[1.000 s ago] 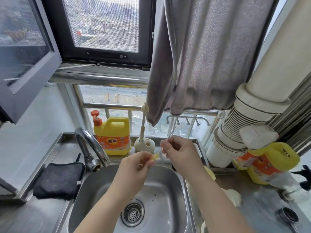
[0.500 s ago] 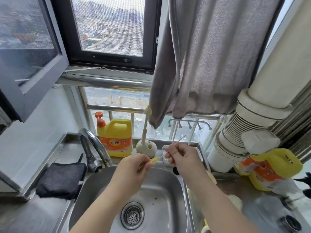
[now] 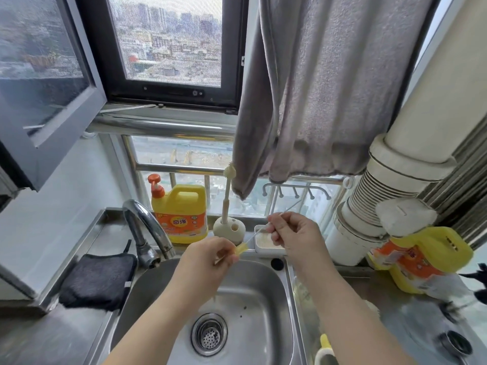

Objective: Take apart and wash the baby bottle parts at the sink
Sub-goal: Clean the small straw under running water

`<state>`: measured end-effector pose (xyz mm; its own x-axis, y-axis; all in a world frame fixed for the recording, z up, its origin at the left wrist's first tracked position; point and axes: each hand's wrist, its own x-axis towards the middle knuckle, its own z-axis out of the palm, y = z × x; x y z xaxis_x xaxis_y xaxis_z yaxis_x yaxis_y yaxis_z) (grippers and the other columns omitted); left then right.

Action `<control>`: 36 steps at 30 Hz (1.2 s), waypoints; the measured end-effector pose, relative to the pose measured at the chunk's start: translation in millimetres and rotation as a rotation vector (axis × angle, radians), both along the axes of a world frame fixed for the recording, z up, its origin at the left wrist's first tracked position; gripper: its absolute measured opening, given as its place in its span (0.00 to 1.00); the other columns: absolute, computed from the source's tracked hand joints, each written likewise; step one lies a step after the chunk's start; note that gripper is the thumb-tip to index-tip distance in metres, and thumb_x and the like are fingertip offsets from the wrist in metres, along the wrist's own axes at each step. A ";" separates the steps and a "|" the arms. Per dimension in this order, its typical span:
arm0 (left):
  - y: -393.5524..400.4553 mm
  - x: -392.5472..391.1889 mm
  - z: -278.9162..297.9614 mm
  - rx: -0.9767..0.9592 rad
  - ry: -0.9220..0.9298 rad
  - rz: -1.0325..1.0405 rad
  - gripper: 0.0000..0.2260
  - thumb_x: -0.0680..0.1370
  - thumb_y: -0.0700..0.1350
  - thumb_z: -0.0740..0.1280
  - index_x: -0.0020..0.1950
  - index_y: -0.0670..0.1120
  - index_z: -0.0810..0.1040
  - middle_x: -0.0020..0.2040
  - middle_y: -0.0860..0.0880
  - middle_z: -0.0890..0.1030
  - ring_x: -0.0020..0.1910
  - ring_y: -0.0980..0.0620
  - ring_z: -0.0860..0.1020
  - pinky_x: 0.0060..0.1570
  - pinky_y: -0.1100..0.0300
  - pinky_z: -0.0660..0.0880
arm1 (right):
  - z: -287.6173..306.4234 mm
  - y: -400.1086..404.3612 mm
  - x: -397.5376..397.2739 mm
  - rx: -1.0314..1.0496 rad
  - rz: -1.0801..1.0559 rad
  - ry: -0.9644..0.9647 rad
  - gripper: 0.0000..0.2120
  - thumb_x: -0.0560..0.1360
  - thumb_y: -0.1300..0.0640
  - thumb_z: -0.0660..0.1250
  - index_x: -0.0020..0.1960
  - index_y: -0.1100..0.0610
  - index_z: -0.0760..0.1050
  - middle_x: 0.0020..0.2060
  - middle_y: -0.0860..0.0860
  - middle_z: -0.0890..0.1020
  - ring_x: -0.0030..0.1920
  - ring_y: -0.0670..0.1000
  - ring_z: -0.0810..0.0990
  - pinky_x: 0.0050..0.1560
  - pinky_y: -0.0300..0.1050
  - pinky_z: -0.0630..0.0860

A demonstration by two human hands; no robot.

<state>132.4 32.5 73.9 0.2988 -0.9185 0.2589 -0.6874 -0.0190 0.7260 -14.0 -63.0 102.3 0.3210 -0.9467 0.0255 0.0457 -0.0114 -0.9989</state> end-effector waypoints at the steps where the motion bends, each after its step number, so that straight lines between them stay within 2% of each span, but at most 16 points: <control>1: -0.5 -1.2 0.2 -0.001 0.009 0.002 0.01 0.74 0.41 0.71 0.44 0.46 0.82 0.40 0.55 0.80 0.42 0.57 0.77 0.42 0.69 0.72 | -2.7 5.4 2.9 -0.018 0.058 0.044 0.09 0.78 0.63 0.64 0.39 0.58 0.79 0.27 0.48 0.80 0.27 0.43 0.73 0.33 0.34 0.73; 3: -0.7 -3.6 -0.2 0.004 0.030 -0.003 0.02 0.75 0.41 0.71 0.44 0.47 0.81 0.39 0.56 0.80 0.41 0.58 0.77 0.41 0.70 0.71 | -1.2 8.5 4.2 -0.042 0.074 0.047 0.09 0.77 0.63 0.65 0.39 0.58 0.79 0.27 0.48 0.80 0.27 0.43 0.73 0.33 0.34 0.73; 5: -0.3 -3.6 -1.4 0.016 0.049 -0.005 0.02 0.75 0.41 0.71 0.44 0.48 0.81 0.40 0.55 0.81 0.42 0.57 0.78 0.42 0.68 0.72 | 7.8 -4.3 -0.9 -0.008 -0.078 -0.054 0.09 0.77 0.62 0.65 0.39 0.59 0.78 0.26 0.47 0.79 0.27 0.42 0.72 0.32 0.32 0.72; 7: -0.3 -1.8 -2.3 0.025 0.052 0.005 0.03 0.75 0.42 0.71 0.44 0.49 0.81 0.40 0.54 0.81 0.42 0.57 0.78 0.43 0.65 0.74 | 9.9 -11.8 -5.1 0.005 -0.123 -0.097 0.09 0.78 0.62 0.64 0.40 0.59 0.78 0.26 0.47 0.79 0.26 0.42 0.72 0.32 0.32 0.72; 11: -2.6 -1.1 -3.8 0.019 0.065 0.013 0.09 0.73 0.41 0.72 0.40 0.55 0.78 0.37 0.54 0.81 0.38 0.57 0.77 0.38 0.69 0.71 | -4.0 4.3 2.5 -0.086 0.126 0.165 0.10 0.79 0.62 0.63 0.40 0.58 0.78 0.27 0.47 0.80 0.28 0.42 0.73 0.34 0.34 0.72; 15: -4.2 0.0 -3.2 0.020 0.095 -0.005 0.06 0.75 0.41 0.71 0.43 0.53 0.80 0.39 0.53 0.81 0.40 0.56 0.78 0.40 0.69 0.71 | 1.9 -11.1 -6.7 -0.043 -0.080 0.031 0.10 0.79 0.60 0.64 0.40 0.60 0.78 0.27 0.47 0.78 0.27 0.42 0.71 0.32 0.32 0.71; 18: -5.1 1.5 -1.5 0.050 0.097 -0.062 0.07 0.77 0.40 0.67 0.44 0.53 0.79 0.40 0.52 0.82 0.40 0.55 0.77 0.41 0.68 0.71 | -8.7 2.8 0.6 -0.115 0.110 0.203 0.10 0.78 0.58 0.65 0.38 0.57 0.79 0.27 0.46 0.78 0.27 0.43 0.71 0.35 0.37 0.71; 20: -5.6 -0.1 -0.3 0.084 0.107 -0.119 0.08 0.79 0.40 0.64 0.45 0.51 0.78 0.40 0.51 0.81 0.41 0.54 0.77 0.42 0.67 0.70 | -9.4 5.1 2.3 -0.129 0.111 0.220 0.10 0.78 0.58 0.65 0.38 0.56 0.79 0.27 0.46 0.78 0.28 0.43 0.72 0.37 0.38 0.71; 23: -5.3 -0.6 0.2 0.104 0.128 -0.169 0.11 0.81 0.38 0.58 0.47 0.53 0.74 0.42 0.53 0.78 0.42 0.58 0.74 0.43 0.68 0.69 | -1.3 -6.1 -3.2 -0.066 -0.047 0.080 0.10 0.78 0.61 0.64 0.39 0.58 0.79 0.26 0.46 0.78 0.27 0.42 0.70 0.33 0.33 0.70; 25: -7.0 -0.7 -1.9 0.089 0.094 -0.172 0.11 0.80 0.36 0.57 0.51 0.52 0.72 0.44 0.54 0.75 0.44 0.63 0.72 0.44 0.72 0.67 | -2.0 -1.0 -0.4 -0.085 0.030 0.119 0.10 0.78 0.60 0.64 0.39 0.57 0.78 0.27 0.46 0.79 0.27 0.42 0.71 0.35 0.35 0.71; 27: -8.4 -2.7 -3.5 0.049 0.098 -0.138 0.09 0.80 0.38 0.60 0.57 0.51 0.70 0.49 0.55 0.74 0.48 0.69 0.71 0.47 0.76 0.66 | -6.5 7.7 4.9 -0.090 0.095 0.130 0.10 0.78 0.59 0.64 0.38 0.56 0.78 0.27 0.46 0.80 0.28 0.42 0.73 0.37 0.37 0.72; 28: -8.4 -3.9 -3.6 0.025 0.120 -0.121 0.08 0.80 0.40 0.62 0.56 0.50 0.69 0.49 0.55 0.74 0.49 0.69 0.72 0.46 0.76 0.67 | -7.9 8.1 5.6 -0.082 0.087 0.118 0.10 0.78 0.60 0.64 0.39 0.57 0.79 0.27 0.46 0.80 0.28 0.42 0.73 0.37 0.38 0.72; 30: -8.1 -3.5 -1.3 -0.024 0.119 -0.098 0.06 0.79 0.40 0.65 0.49 0.49 0.70 0.45 0.53 0.76 0.46 0.65 0.74 0.44 0.74 0.68 | -10.5 4.1 3.9 -0.072 0.056 0.103 0.11 0.78 0.59 0.64 0.40 0.61 0.79 0.27 0.47 0.80 0.28 0.43 0.72 0.36 0.38 0.72; 32: -7.9 0.3 1.1 -0.057 0.067 -0.080 0.09 0.78 0.39 0.66 0.44 0.52 0.69 0.41 0.54 0.77 0.44 0.61 0.74 0.41 0.72 0.68 | -11.1 3.6 2.9 -0.075 0.054 0.107 0.11 0.78 0.59 0.64 0.40 0.62 0.79 0.28 0.47 0.80 0.28 0.43 0.72 0.36 0.38 0.71; 34: -8.3 3.9 2.2 -0.052 0.023 -0.069 0.09 0.78 0.40 0.66 0.43 0.53 0.70 0.40 0.56 0.76 0.43 0.62 0.74 0.40 0.71 0.68 | -9.2 1.8 0.1 -0.074 0.038 0.106 0.11 0.78 0.59 0.64 0.40 0.60 0.79 0.28 0.47 0.80 0.28 0.42 0.72 0.35 0.37 0.71; 36: -9.0 4.9 0.9 -0.033 -0.001 -0.065 0.05 0.79 0.41 0.63 0.46 0.50 0.72 0.41 0.57 0.76 0.42 0.62 0.73 0.41 0.72 0.68 | -2.8 -3.5 -5.2 -0.074 -0.039 0.076 0.11 0.79 0.60 0.63 0.40 0.60 0.79 0.27 0.47 0.79 0.28 0.42 0.72 0.33 0.34 0.71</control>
<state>137.3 23.5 74.8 0.2384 -0.9269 0.2898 -0.6868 0.0500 0.7251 -19.2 -66.5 99.5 0.2880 -0.9548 0.0731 -0.0319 -0.0859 -0.9958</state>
